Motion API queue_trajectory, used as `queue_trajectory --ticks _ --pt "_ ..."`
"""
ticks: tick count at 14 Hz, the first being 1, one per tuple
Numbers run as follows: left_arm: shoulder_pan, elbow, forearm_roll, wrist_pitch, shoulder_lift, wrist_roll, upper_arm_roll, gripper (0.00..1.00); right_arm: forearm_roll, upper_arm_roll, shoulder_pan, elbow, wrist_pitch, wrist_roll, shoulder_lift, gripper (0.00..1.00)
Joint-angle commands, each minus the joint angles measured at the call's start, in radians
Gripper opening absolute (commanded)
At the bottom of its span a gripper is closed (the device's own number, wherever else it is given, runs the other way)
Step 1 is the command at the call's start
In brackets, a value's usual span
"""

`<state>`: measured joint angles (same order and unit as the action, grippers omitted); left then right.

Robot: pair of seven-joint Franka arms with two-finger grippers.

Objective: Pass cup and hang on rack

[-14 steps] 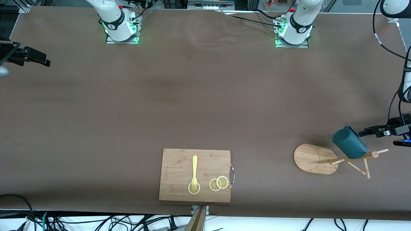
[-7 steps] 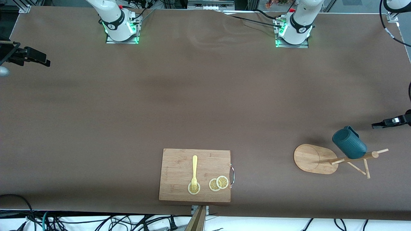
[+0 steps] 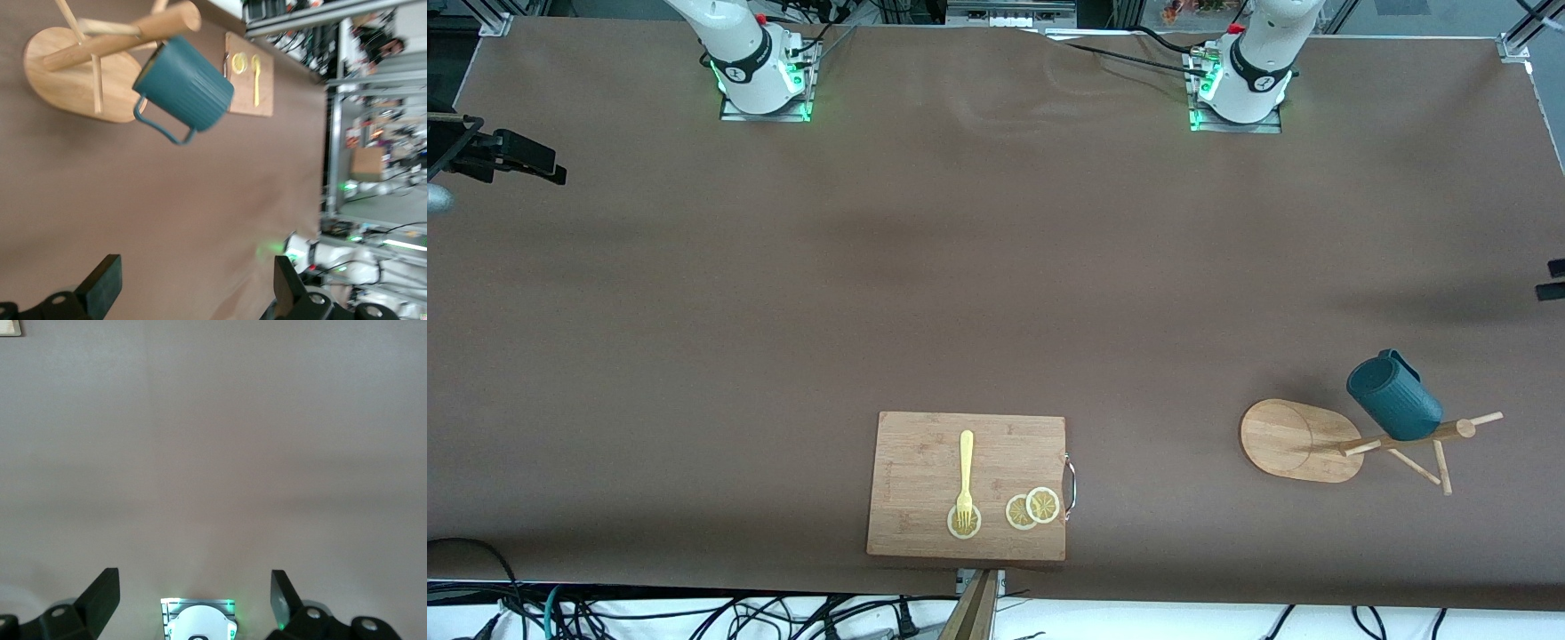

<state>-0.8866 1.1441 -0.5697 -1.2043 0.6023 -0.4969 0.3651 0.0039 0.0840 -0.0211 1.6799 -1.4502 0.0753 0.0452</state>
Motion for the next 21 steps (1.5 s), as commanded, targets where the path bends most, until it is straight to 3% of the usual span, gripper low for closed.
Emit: queue_trajectory --ticks 1,6,12,15,17,21 --pt "0.015 0.022 0.085 0.014 -0.093 -0.020 0.017 1.00 0.011 0.000 0.003 -0.012 0.014 -0.008 0.004 1.00" --pt "0.072 0.026 0.290 0.006 -0.223 -0.018 0.081 1.00 0.011 0.000 0.003 -0.012 0.014 -0.008 0.004 1.00" --pt "0.260 0.032 0.502 -0.003 -0.344 0.011 0.068 1.00 0.011 0.000 0.003 -0.012 0.014 -0.008 0.004 1.00" --pt "0.478 0.098 0.556 -0.029 -0.435 0.133 -0.052 1.00 0.011 0.000 0.003 -0.012 0.014 -0.008 0.004 1.00" --pt "0.621 0.193 0.557 -0.082 -0.505 0.233 -0.148 1.00 0.011 0.000 0.003 -0.012 0.014 -0.008 0.004 1.00" --pt "0.796 0.392 0.585 -0.216 -0.639 0.365 -0.262 1.00 0.011 0.000 0.003 -0.012 0.014 -0.008 0.004 1.00"
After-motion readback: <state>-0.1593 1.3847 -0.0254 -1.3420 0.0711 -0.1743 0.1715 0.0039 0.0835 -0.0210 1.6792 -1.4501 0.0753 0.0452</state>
